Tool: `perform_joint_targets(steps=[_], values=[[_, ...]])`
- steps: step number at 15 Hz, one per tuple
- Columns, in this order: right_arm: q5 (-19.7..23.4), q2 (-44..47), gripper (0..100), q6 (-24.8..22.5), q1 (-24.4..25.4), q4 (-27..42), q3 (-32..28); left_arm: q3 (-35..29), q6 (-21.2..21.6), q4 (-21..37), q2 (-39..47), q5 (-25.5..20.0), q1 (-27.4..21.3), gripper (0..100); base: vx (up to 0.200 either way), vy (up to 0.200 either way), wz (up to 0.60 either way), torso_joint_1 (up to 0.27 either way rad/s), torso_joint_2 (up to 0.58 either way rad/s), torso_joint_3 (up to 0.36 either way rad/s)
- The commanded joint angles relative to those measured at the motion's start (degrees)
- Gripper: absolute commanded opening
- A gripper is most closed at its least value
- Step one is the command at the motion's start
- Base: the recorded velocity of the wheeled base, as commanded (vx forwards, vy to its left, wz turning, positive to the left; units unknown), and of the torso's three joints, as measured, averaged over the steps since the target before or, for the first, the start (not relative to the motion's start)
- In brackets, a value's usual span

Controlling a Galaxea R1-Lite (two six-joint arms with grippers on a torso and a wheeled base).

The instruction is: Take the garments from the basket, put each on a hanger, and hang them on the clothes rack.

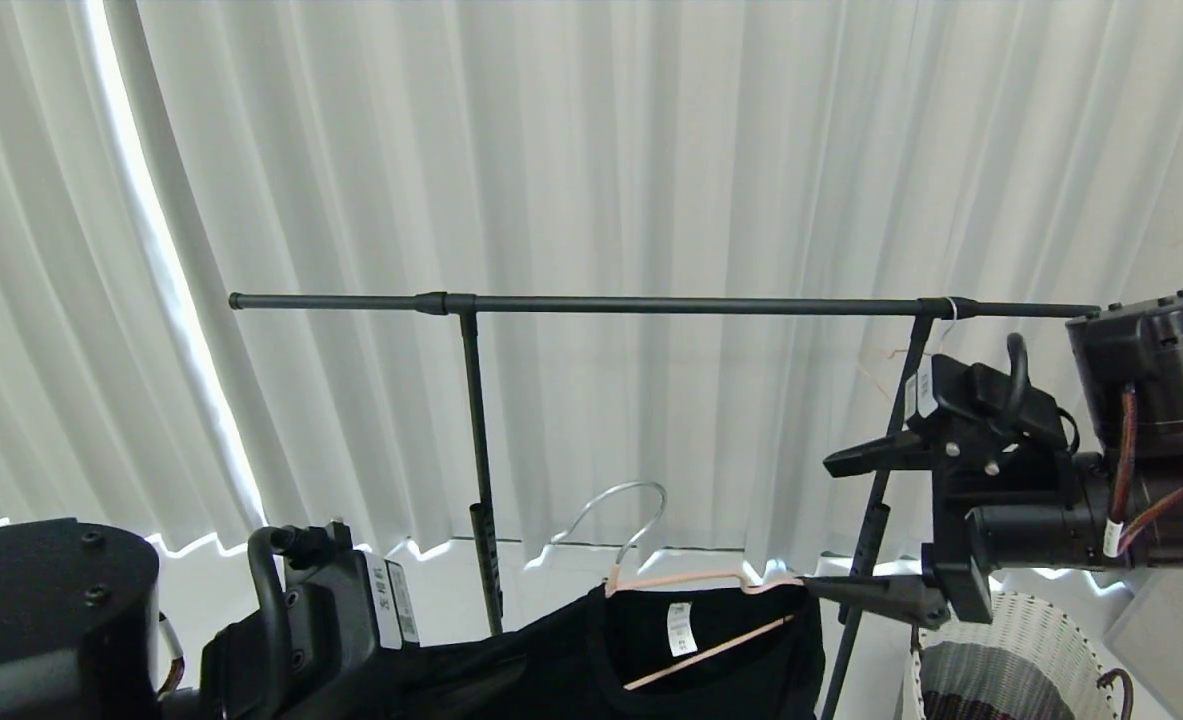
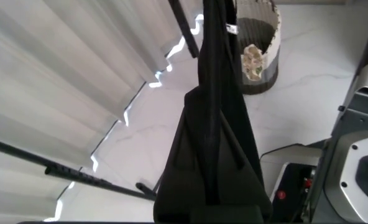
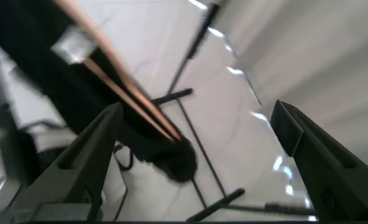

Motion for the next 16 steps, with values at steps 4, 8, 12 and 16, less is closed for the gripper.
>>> perform_joint_targets(steps=[4, 8, 12, 16], values=[[2.98, 4.05, 100, -2.99, 10.41, 1.64, -0.41, 0.27, 0.07, -0.01, -1.4, -0.37, -3.39, 0, 0.0, 0.0, 0.0, 0.0, 0.0, 0.0], [3.07, 7.65, 100, -3.96, 16.12, 1.81, -0.58, 0.45, 0.43, -0.01, -1.75, -1.68, -5.41, 0, 0.0, 0.0, 0.0, 0.0, 0.0, 0.0], [2.54, 10.99, 100, -4.75, 15.77, 1.72, -0.84, 0.53, 0.51, -0.01, -1.84, -1.68, -6.9, 0, 0.0, 0.0, 0.0, 0.0, 0.0, 0.0], [1.92, 10.99, 100, -4.75, 12.78, 1.46, -1.02, 0.71, 0.43, -0.01, -2.28, -1.68, -6.9, 0, 0.0, 0.0, 0.0, 0.0, 0.0, 0.0]])
